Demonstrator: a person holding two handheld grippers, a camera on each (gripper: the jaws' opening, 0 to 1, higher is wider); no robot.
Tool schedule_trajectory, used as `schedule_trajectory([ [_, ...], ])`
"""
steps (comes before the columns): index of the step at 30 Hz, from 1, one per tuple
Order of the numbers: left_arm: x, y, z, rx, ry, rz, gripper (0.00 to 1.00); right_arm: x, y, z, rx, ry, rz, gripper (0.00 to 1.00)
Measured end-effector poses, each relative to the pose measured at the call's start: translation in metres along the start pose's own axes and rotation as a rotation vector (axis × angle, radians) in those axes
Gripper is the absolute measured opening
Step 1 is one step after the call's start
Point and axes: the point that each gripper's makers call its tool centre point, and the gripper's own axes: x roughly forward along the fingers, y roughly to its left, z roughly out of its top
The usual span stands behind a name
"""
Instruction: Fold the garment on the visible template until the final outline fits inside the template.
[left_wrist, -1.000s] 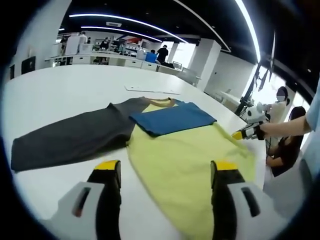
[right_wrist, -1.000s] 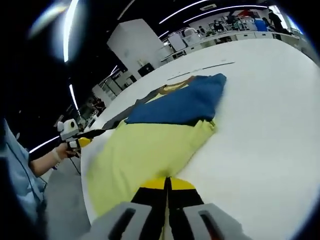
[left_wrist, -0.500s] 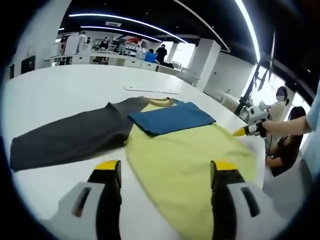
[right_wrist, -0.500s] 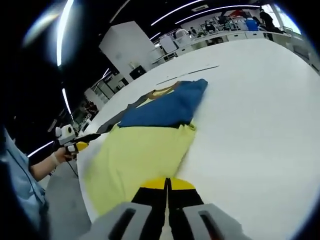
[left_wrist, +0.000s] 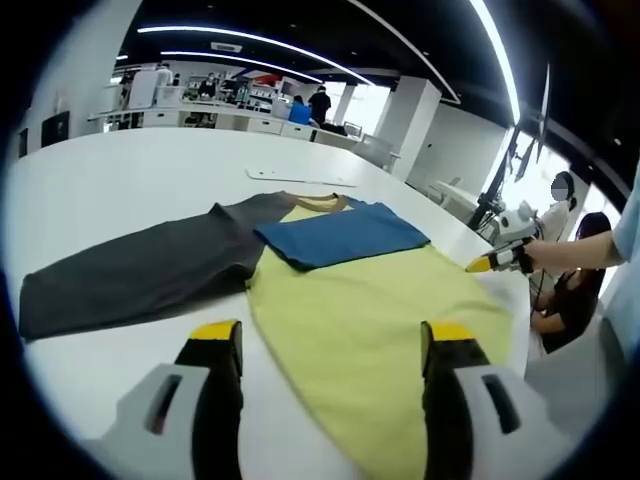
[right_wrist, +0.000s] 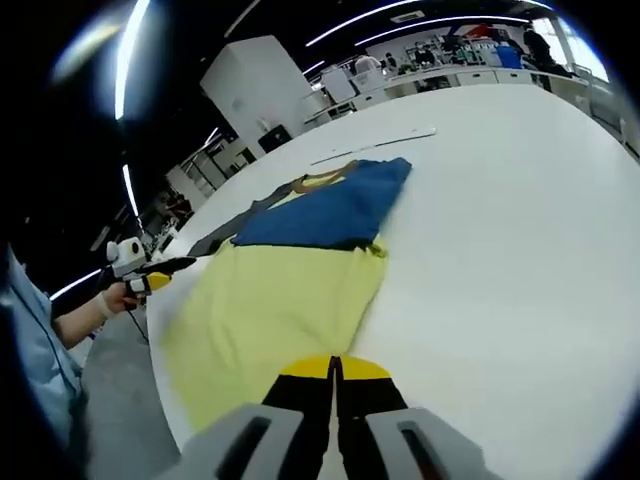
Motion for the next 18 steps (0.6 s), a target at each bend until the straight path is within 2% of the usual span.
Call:
schedule_trajectory([
  [2, 0.000, 0.000, 0.000, -0.001, -0.001, -0.001, 0.71, -0.004, 0.002, -0.003, -0.014, -0.008, -0.001, 0.00],
  [5, -0.001, -0.001, 0.001, 0.001, -0.005, -0.002, 0.72, -0.010, 0.008, -0.003, -0.034, -0.039, 0.010, 0.09],
  [10, -0.002, -0.003, 0.003, 0.006, -0.010, -0.006, 0.73, -0.016, 0.019, -0.002, -0.099, -0.073, 0.018, 0.41],
  [14, -0.006, -0.003, 0.007, 0.012, -0.015, -0.004, 0.75, -0.022, 0.022, 0.003, -0.129, -0.095, 0.011, 0.51],
  [16, -0.009, -0.003, 0.009, 0.017, -0.019, -0.002, 0.75, -0.024, 0.021, 0.006, -0.133, -0.109, 0.000, 0.63],
  [18, -0.012, -0.003, 0.010, 0.018, -0.019, 0.000, 0.76, -0.026, 0.019, 0.011, -0.144, -0.129, -0.018, 0.80],
])
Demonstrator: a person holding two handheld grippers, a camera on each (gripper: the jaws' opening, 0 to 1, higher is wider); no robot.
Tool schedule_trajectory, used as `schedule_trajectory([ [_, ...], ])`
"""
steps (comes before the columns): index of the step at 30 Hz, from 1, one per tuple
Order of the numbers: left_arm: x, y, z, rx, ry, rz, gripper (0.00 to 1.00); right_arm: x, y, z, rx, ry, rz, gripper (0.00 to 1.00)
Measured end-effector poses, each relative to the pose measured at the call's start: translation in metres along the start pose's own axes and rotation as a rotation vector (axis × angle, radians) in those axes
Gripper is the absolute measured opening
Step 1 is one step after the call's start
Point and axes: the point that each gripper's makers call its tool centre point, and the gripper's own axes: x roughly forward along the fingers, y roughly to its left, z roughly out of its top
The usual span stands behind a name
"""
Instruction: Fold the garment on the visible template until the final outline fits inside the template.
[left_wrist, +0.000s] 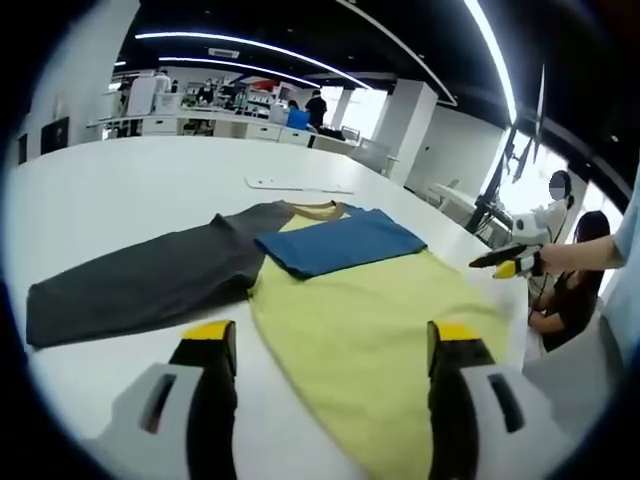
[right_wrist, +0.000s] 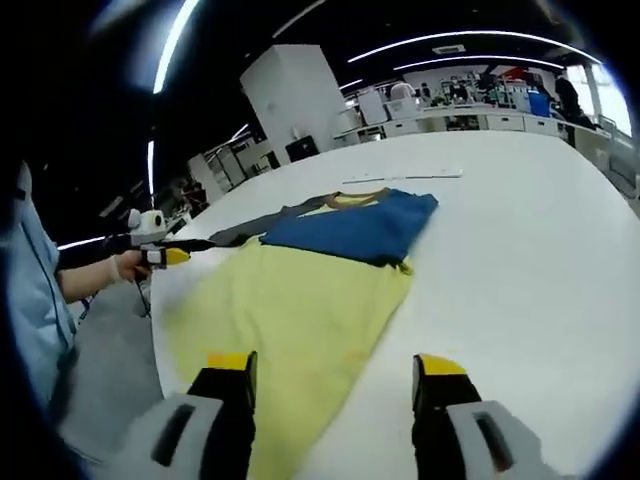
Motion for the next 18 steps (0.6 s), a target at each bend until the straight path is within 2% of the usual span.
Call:
schedule_trajectory([
  [5, -0.010, -0.003, -0.003, 0.006, 0.004, 0.008, 0.80, -0.004, -0.001, 0.009, -0.034, -0.028, -0.018, 1.00],
  [10, -0.022, 0.003, -0.006, 0.014, 0.008, 0.038, 0.81, -0.006, 0.001, 0.003, -0.048, 0.002, -0.014, 1.00],
  [18, -0.040, 0.016, -0.002, 0.011, 0.001, 0.078, 0.81, -0.007, 0.006, 0.007, -0.069, -0.002, -0.004, 1.00],
])
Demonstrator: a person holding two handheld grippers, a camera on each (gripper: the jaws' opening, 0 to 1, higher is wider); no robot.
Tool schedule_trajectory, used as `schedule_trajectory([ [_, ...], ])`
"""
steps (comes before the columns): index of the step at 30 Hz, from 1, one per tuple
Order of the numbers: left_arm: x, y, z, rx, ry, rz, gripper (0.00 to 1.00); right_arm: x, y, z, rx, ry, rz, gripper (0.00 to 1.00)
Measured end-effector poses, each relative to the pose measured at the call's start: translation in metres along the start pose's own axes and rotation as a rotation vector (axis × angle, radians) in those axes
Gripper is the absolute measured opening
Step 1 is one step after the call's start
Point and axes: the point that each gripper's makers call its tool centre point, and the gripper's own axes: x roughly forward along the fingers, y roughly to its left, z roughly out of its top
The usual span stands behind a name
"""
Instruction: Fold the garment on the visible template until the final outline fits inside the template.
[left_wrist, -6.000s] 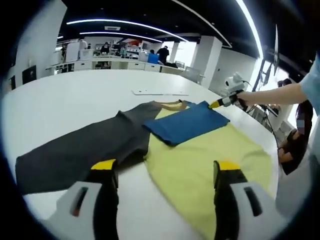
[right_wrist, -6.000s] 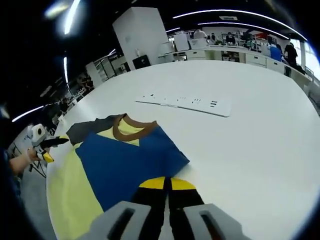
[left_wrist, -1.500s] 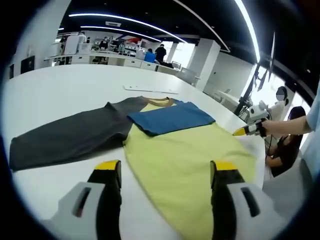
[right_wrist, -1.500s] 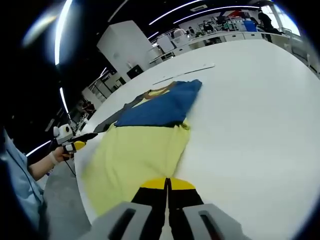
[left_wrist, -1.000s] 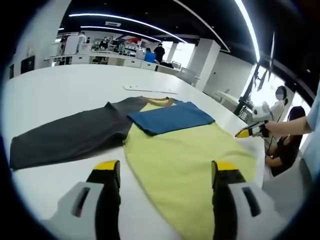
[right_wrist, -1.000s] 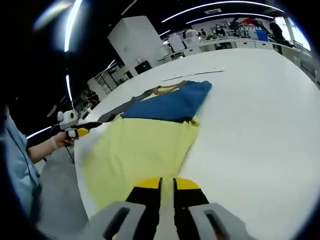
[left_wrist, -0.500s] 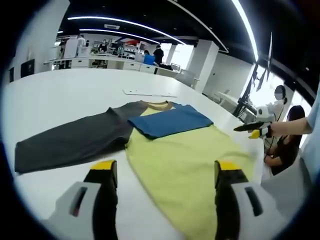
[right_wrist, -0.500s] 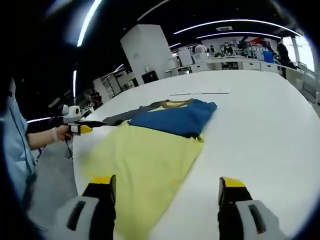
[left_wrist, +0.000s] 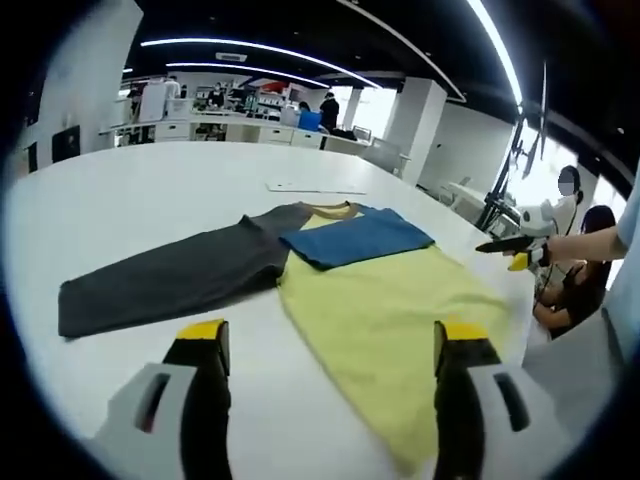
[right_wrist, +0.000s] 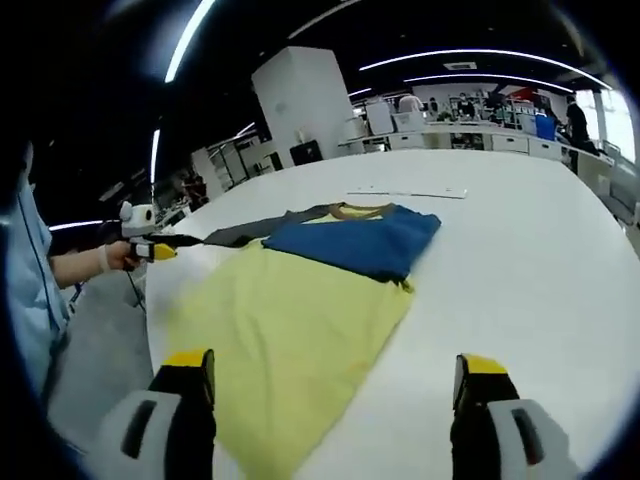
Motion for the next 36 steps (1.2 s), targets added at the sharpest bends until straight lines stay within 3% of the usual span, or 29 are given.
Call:
schedule_trajectory([
  [5, -0.010, 0.030, 0.004, -0.138, -0.065, 0.058, 0.77, -0.002, 0.000, 0.000, 0.024, -0.016, 0.005, 1.00],
  [10, -0.020, 0.061, 0.002, -0.133, -0.049, 0.132, 0.75, -0.003, -0.007, -0.005, 0.044, -0.010, -0.015, 1.00],
  [14, -0.032, 0.101, 0.002, -0.196, -0.087, 0.213, 0.74, -0.005, -0.010, -0.003, 0.050, -0.024, -0.027, 1.00],
  [17, -0.044, 0.139, -0.012, -0.191, -0.045, 0.332, 0.74, -0.007, -0.012, -0.007, 0.056, -0.024, -0.037, 1.00],
  [19, -0.050, 0.160, -0.015, -0.269, -0.080, 0.401, 0.72, -0.008, -0.013, -0.010, 0.057, -0.016, -0.043, 1.00],
  [21, -0.055, 0.174, -0.020, -0.265, -0.069, 0.450, 0.71, -0.009, -0.014, -0.012, 0.065, -0.016, -0.051, 1.00],
  [30, -0.062, 0.219, -0.032, -0.326, -0.068, 0.593, 0.66, -0.016, -0.014, -0.017, 0.084, -0.019, -0.071, 0.98],
  [36, -0.064, 0.241, -0.034, -0.344, -0.082, 0.660, 0.50, -0.022, -0.016, -0.021, 0.097, -0.014, -0.089, 0.97],
])
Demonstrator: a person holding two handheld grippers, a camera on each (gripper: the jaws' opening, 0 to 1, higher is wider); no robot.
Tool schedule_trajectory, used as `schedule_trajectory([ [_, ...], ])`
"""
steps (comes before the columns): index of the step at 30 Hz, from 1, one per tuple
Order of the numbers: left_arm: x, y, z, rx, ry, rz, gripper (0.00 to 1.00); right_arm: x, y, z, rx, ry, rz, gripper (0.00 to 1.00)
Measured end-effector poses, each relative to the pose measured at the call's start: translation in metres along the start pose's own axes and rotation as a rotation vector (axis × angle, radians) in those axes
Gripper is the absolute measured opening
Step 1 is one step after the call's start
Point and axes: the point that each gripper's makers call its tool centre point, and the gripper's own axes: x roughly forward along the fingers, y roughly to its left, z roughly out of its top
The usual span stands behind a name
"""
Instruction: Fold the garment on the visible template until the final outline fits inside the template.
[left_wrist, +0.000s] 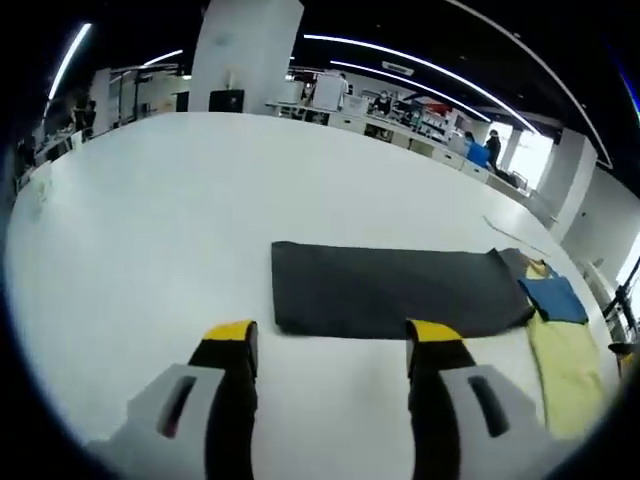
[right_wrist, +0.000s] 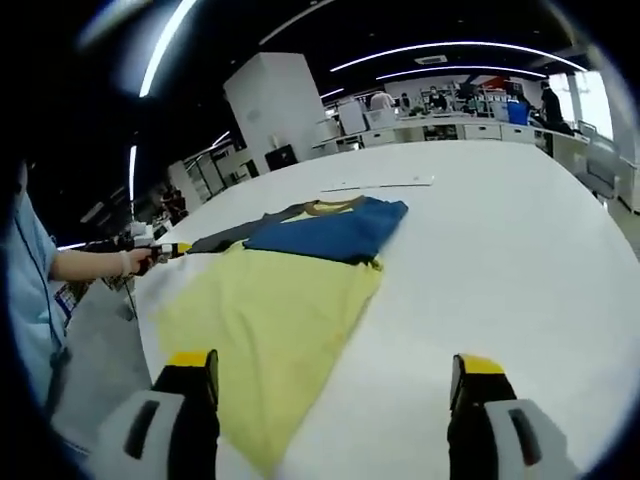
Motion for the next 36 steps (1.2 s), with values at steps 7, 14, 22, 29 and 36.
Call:
schedule_trajectory([
  [7, 0.004, 0.015, 0.004, -0.109, -0.020, 0.071, 0.25, -0.002, -0.001, -0.005, 0.015, 0.007, -0.012, 0.96],
  [14, 0.018, 0.026, 0.003, -0.254, 0.006, 0.100, 0.04, -0.004, 0.004, -0.005, 0.024, -0.006, -0.012, 0.95],
  [22, 0.014, 0.014, 0.022, -0.242, -0.057, 0.045, 0.00, -0.010, 0.006, -0.008, 0.033, -0.025, -0.017, 0.95],
  [29, 0.003, -0.021, 0.048, -0.180, -0.118, -0.087, 0.00, -0.010, 0.005, -0.001, 0.027, -0.054, -0.016, 0.96],
  [36, -0.007, -0.100, 0.082, -0.061, -0.166, -0.284, 0.00, -0.005, 0.002, 0.009, 0.017, -0.069, -0.013, 0.97],
])
